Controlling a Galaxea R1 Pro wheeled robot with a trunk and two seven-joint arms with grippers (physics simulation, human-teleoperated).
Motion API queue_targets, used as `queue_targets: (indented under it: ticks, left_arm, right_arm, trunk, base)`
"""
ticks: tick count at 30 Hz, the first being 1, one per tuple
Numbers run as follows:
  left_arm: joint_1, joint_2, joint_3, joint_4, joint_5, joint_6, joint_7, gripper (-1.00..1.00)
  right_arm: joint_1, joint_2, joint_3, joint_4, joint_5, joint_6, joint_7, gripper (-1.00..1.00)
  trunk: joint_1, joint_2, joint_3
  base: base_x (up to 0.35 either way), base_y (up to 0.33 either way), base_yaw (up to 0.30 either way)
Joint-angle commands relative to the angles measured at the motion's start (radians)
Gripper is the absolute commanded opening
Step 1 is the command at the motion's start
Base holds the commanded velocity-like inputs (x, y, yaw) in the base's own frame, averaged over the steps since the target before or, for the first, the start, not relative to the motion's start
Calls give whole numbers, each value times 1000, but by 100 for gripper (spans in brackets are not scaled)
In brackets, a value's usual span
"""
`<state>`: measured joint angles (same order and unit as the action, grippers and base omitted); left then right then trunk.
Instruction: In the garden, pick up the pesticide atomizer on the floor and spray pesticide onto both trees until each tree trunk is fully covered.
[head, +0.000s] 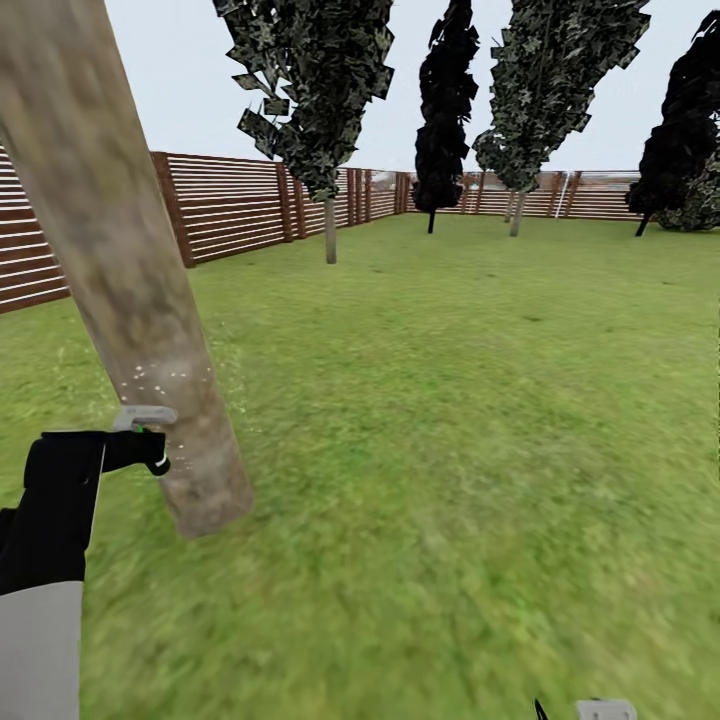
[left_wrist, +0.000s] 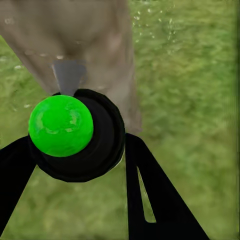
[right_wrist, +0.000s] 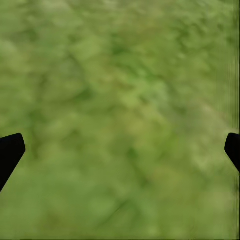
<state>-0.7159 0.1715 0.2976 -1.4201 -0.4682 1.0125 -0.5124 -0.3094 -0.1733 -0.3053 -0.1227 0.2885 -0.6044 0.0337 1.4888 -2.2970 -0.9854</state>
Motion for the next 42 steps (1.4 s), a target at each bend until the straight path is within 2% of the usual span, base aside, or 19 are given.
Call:
queue_targets:
  ticks: [1,6,12,27,30,32,36,42]
  left_arm:
    - [0,0,0,0,0,0,0,-100]
    - [-1,0,1,0,-1,0,0,-100]
    - [4,0,2,1,-2,0,1,-100]
    - [11,2,1,3,-4,-2,7,-100]
    - [11,2,44,7,-4,-4,8,-100]
    - [11,2,55,12,-4,-6,9,-100]
    - [26,-4,55,15,-3,-8,12,-100]
    - [29,-3,55,15,-4,-6,14,-100]
  right_arm:
    - [0,0,0,0,0,0,0,100]
    - [0,0,0,0,0,0,0,100]
    - [0,0,0,0,0,0,0,100]
    - [1,0,0,0,0,0,2,100]
    - [0,0,0,0,0,0,2,100]
    - [0,0,0,0,0,0,2,100]
    - [0,0,0,0,0,0,2,100]
    - [0,0,0,0,0,0,2,100]
  trunk:
    - [0,0,0]
    - [0,0,0]
    - [0,0,0]
    - [0,0,0]
    - [0,0,0]
    - [0,0,0]
    - [0,0,0]
    - [0,0,0]
  base:
    - [0,-274,0]
    - [0,-274,36]
    - [13,-274,257]
    - [202,-208,88]
    - [16,-268,266]
    - [67,-269,276]
    - [115,-269,240]
    - [154,-264,10]
